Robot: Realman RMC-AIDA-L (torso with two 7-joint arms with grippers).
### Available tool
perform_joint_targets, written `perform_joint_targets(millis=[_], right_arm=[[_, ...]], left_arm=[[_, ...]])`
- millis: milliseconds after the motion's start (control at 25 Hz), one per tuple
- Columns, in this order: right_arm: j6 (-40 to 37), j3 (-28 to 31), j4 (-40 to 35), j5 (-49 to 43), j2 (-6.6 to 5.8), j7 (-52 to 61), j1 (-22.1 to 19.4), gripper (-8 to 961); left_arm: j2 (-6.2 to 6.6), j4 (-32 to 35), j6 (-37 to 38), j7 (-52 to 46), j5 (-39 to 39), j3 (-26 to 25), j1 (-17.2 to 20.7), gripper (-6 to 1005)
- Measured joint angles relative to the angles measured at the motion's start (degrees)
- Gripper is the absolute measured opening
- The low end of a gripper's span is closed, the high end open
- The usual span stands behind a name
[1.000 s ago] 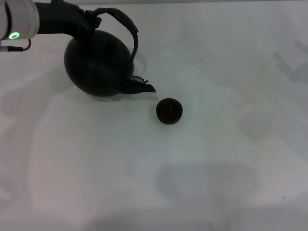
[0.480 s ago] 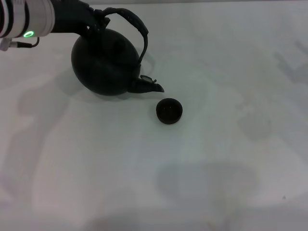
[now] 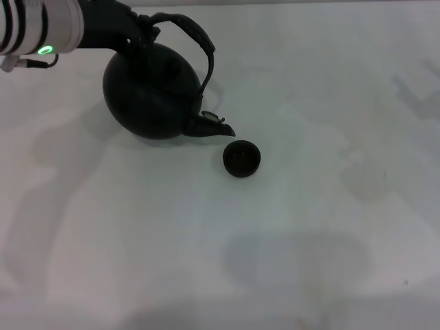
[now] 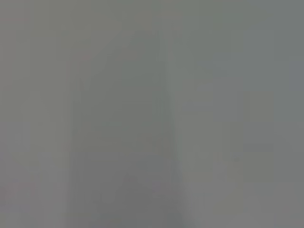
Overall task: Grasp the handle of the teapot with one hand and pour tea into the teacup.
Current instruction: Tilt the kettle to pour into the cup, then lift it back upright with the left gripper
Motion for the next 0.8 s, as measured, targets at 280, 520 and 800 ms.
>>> perform_joint_targets(millis=[280,520,800], right_arm=[[-0.23,-0.22,0.08,0.0,0.0,0.0,-0.01,816],[-0.38,-0.4,0.08,0.0,0.0,-0.13,0.11,816],[-0.42,-0.45,0.06,0.0,0.0,-0.17,0.21,817]], left_arm=[[-0.02,0.96,0.12,-2.18,4.64,3.05,-0.49,146],[-0.02,1.07,0.15,-2.89,6.09,4.03,-1.19,143],[-0.04,1.07,0.13,-2.93,6.54,4.94,-2.46,140]])
